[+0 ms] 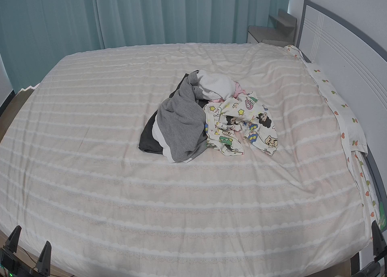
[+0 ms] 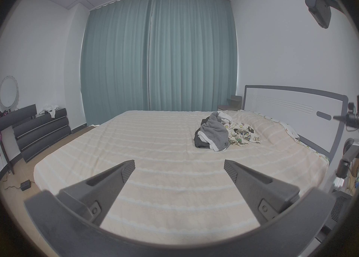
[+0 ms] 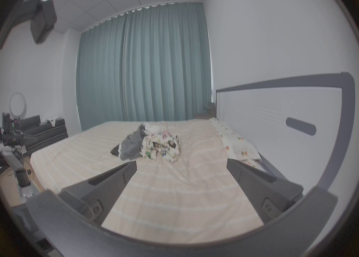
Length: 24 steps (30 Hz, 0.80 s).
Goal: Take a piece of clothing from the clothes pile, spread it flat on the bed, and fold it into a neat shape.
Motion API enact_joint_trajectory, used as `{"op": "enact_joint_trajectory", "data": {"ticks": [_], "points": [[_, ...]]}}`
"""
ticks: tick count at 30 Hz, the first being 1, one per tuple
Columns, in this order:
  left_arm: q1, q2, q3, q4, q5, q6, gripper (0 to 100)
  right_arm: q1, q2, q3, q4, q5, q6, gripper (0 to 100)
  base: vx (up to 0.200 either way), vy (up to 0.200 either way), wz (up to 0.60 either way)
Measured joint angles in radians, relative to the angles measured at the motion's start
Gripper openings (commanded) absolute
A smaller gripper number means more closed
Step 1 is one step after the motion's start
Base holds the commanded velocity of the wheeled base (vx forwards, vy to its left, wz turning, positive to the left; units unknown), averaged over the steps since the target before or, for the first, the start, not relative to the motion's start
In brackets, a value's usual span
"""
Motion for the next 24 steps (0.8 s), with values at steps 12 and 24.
{"op": "enact_joint_trajectory", "data": {"ticks": [12, 24], "points": [[0.000, 0.000, 0.000, 0.000, 0.000, 0.000, 100, 0.009, 0.203, -0.086, -0.052, 0.102, 0.110, 100, 0.000, 0.000, 0.00], [0.000, 0.000, 0.000, 0.000, 0.000, 0.000, 100, 0.039, 0.759, -0.192, -0.279, 0.174, 0.284, 100, 0.000, 0.000, 0.00]]}}
